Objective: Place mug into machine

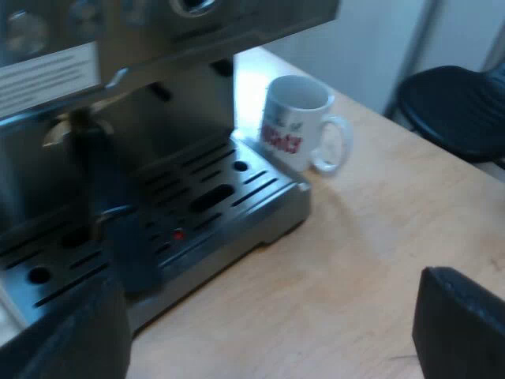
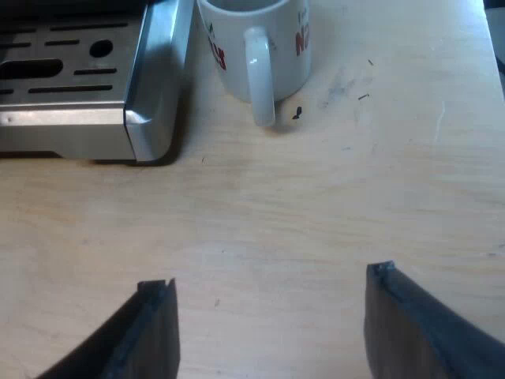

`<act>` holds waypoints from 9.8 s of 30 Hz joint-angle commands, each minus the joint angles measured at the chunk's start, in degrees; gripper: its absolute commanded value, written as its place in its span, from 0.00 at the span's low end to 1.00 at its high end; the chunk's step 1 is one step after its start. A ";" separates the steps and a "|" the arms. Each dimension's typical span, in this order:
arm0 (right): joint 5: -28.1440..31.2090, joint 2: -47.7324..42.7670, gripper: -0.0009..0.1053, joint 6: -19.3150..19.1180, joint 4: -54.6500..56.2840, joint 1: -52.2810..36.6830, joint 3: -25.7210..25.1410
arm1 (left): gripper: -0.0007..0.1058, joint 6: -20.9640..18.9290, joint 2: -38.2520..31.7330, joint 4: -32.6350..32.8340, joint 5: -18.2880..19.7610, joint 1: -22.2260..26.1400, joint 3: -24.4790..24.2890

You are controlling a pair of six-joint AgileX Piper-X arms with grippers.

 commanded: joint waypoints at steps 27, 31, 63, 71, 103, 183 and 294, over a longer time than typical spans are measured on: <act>-3.40 17.32 0.75 -0.30 -16.48 -0.33 0.66 | 0.75 -0.69 5.47 -7.03 0.68 -5.03 -0.38; -3.40 18.23 0.75 1.79 -23.41 -0.33 5.41 | 0.75 -0.69 5.47 -7.03 0.68 -5.03 -0.38; 0.36 45.54 0.75 1.89 -86.88 5.80 26.71 | 0.75 -0.69 5.47 -7.03 0.68 -5.03 -0.38; 4.79 57.67 0.75 4.97 -101.53 7.16 26.17 | 0.75 -0.69 5.47 -7.03 0.68 -5.03 -0.38; 4.78 75.89 0.44 5.93 -106.60 7.16 17.89 | 0.75 -0.58 5.47 -6.92 0.68 -5.03 -0.26; -11.14 6.08 0.01 -5.68 -26.02 7.16 7.08 | 0.75 3.67 6.73 -6.26 -6.08 -5.03 -0.26; 20.37 81.67 0.01 8.38 -96.40 46.52 -6.09 | 0.75 3.67 6.73 -5.81 -6.08 -5.03 0.42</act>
